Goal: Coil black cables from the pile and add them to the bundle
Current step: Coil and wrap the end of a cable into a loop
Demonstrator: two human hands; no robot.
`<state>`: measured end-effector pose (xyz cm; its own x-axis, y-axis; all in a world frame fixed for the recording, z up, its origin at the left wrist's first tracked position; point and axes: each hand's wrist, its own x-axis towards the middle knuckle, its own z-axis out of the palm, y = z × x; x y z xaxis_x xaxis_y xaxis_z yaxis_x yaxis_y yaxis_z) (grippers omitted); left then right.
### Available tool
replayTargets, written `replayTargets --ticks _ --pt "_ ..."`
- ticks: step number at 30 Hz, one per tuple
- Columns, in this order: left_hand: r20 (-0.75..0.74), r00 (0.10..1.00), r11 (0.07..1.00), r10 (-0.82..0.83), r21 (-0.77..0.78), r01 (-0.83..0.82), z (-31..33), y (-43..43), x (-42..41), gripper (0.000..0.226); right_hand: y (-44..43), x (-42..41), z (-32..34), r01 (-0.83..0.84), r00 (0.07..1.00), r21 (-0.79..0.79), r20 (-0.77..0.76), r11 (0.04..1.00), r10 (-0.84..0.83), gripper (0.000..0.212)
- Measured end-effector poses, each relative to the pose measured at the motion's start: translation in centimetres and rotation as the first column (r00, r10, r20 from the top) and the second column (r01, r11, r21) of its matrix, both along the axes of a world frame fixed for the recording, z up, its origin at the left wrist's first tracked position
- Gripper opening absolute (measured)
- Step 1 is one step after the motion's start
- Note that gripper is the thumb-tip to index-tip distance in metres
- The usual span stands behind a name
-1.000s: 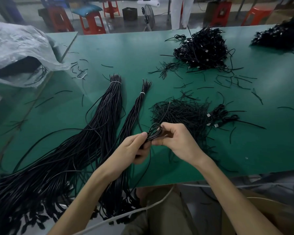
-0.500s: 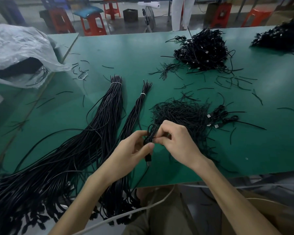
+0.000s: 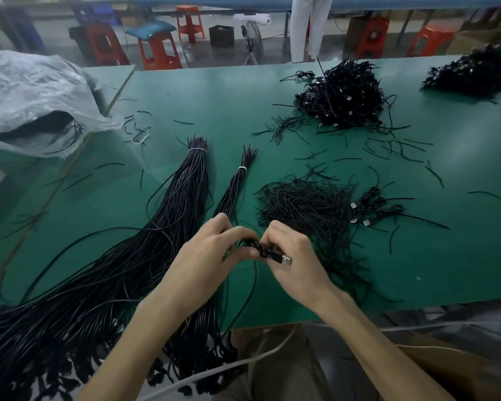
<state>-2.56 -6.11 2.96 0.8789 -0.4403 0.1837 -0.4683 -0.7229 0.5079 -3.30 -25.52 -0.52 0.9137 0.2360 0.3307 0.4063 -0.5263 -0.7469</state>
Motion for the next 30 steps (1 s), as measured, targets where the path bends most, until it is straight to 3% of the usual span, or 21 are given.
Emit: replayTargets --ticks 3,5,7,9,12,15,19,23,26,30 --pt "0.086 0.996 0.999 0.031 0.019 -0.032 -0.1 -0.1 0.2 0.048 0.4 0.0 0.3 0.019 0.999 0.120 -0.037 0.993 -0.014 0.039" --pt "0.034 0.996 0.996 0.086 -0.038 -0.085 -0.2 -0.4 0.3 0.046 0.7 0.2 0.5 0.072 0.993 0.203 -0.107 0.977 -0.051 0.040" --pt "-0.040 0.985 0.982 0.166 -0.081 -0.169 -0.3 -0.9 0.3 0.047 0.9 0.3 0.5 0.110 0.989 0.218 -0.123 0.970 -0.085 0.028" --pt "-0.116 0.958 0.957 0.261 -0.101 -0.272 -0.5 -1.4 0.4 0.039 1.1 0.3 0.4 0.110 0.993 0.165 -0.061 0.980 -0.102 0.027" --pt "-0.295 0.905 0.908 0.306 -0.194 -0.370 -0.5 -1.7 0.7 0.023 1.2 0.0 0.3 0.111 0.986 -0.084 0.135 0.990 -0.099 0.020" --pt "-0.380 0.896 0.896 0.230 -0.277 -0.348 -0.4 -1.3 1.2 0.012 1.2 -0.2 0.4 0.144 0.943 -0.256 0.329 0.956 -0.054 0.014" --pt "-0.439 0.898 0.881 -0.029 -0.436 -0.184 0.0 -0.1 1.3 0.032 1.2 -0.1 0.6 0.199 0.950 -0.211 0.281 0.957 -0.136 0.014" --pt "-0.400 0.915 0.966 -0.058 -0.254 -0.050 -0.1 0.9 1.9 0.045 1.2 -0.1 0.2 0.207 0.970 -0.149 0.164 0.967 -0.182 0.013" --pt "-0.277 0.961 0.997 -0.012 -0.078 -0.010 -0.4 1.1 2.0 0.042 1.2 -0.1 0.1 0.201 0.974 -0.086 0.125 0.976 -0.190 0.015" --pt "-0.205 0.979 1.000 -0.003 -0.018 0.000 -0.1 0.5 1.6 0.028 1.2 0.2 0.0 0.200 0.974 -0.082 0.126 0.976 -0.189 0.018"
